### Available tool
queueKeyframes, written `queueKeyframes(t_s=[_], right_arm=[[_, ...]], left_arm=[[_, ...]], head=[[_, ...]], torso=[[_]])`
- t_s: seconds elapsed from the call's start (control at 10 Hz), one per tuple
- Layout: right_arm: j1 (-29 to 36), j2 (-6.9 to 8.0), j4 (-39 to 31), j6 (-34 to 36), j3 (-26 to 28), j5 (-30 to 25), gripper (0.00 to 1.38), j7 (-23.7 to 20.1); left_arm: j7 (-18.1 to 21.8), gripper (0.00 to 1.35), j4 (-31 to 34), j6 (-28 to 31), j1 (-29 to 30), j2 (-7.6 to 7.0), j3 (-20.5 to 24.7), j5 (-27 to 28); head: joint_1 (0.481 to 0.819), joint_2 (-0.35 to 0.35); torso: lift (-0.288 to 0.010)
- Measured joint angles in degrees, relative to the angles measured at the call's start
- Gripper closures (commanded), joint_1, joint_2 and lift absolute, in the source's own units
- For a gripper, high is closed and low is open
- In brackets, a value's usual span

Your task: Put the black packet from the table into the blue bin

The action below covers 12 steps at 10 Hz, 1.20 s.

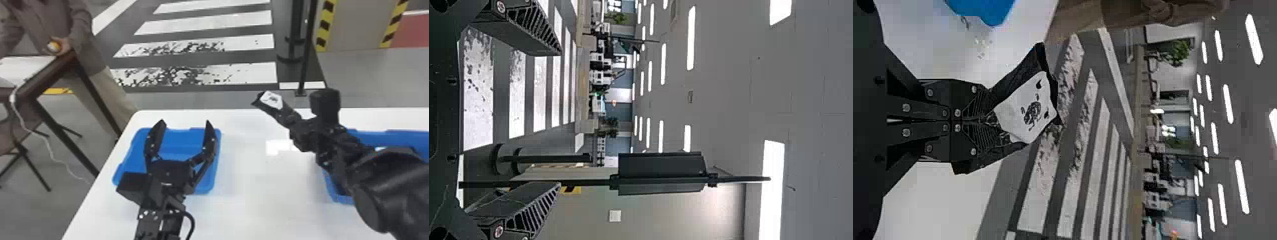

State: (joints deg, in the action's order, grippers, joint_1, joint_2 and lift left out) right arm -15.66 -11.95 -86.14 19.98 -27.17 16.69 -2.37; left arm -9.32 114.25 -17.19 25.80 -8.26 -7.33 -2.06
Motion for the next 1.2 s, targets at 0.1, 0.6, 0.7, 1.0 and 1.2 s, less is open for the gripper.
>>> queueKeyframes(t_s=[0.1, 0.6, 0.7, 1.0, 1.2], right_arm=[[5.94, 0.39, -7.69, -0.36, 7.18, -4.82, 1.24, 0.34], [25.32, 0.88, -25.8, 10.42, 28.27, -12.69, 1.19, -0.69], [26.65, 0.88, -25.98, 12.19, 30.52, -13.71, 0.8, -2.37], [26.92, 0.97, -24.42, 11.8, 32.51, -16.15, 0.08, -4.82], [28.24, 1.05, -26.33, 6.75, 32.54, -14.67, 0.08, -5.96]], left_arm=[[0.0, 0.09, 0.0, -0.26, 0.24, 0.06, 0.18, -0.03], [0.0, 0.09, 0.0, -1.11, 0.96, 0.23, 0.88, -0.4], [0.0, 0.09, 0.0, -1.21, 1.04, 0.26, 1.01, -0.45], [0.0, 0.09, 0.0, -1.3, 0.92, 0.26, 0.78, -0.46], [0.0, 0.09, 0.0, -1.56, 0.91, 0.29, 0.85, -0.46]], head=[[0.695, 0.131], [0.695, -0.058], [0.695, -0.087], [0.695, -0.116], [0.695, -0.096]], torso=[[-0.11], [-0.11], [-0.11], [-0.11], [-0.11]])
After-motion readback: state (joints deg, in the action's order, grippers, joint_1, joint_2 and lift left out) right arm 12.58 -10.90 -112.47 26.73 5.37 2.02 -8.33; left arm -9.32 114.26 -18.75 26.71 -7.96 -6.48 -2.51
